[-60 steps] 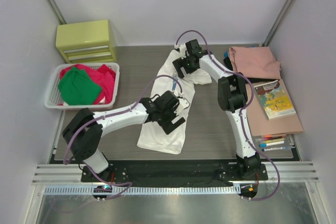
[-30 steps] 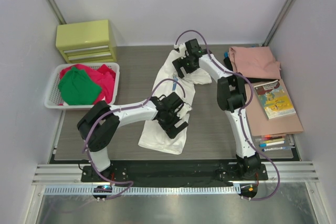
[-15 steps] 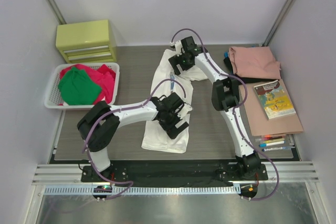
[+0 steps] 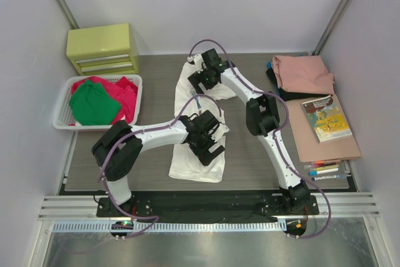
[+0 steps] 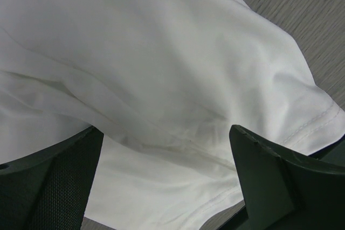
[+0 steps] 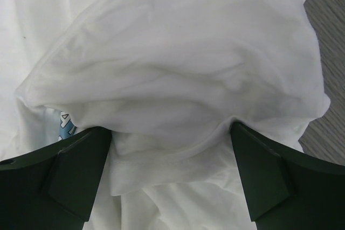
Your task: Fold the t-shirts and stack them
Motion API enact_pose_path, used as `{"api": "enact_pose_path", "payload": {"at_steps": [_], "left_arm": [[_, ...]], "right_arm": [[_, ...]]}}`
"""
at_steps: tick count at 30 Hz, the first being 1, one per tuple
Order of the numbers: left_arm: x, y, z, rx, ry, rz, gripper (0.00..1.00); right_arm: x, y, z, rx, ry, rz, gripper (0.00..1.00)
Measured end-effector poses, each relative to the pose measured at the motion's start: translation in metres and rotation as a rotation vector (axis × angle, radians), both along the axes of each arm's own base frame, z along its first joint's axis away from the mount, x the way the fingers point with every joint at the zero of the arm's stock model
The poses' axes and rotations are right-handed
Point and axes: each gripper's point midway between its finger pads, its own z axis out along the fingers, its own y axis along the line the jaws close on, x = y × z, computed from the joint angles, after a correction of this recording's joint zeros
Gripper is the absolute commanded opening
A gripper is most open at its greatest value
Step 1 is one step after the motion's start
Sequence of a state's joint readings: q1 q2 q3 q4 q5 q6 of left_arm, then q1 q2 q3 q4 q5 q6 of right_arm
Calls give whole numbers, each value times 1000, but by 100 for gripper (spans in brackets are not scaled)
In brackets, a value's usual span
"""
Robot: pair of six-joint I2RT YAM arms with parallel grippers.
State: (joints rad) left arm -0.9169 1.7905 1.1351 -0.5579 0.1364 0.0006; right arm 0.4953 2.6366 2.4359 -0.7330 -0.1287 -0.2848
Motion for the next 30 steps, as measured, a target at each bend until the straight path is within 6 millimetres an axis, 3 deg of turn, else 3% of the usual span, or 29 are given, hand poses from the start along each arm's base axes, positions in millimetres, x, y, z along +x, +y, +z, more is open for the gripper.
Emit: {"api": "enact_pose_path", "payload": {"at_steps": [11,22,30], "left_arm": [[-11,-4,2,-17,16,-30,100],[-22,-10,3,-31,35,-60,100],[-32,-15,3,-36,40,-98,100]], "right_arm": [[8,-10,4,-37,-34,-93,100],[36,-43,12,-112,-137,-242,100],[48,-48,15,-140,-198,-274,100]]}}
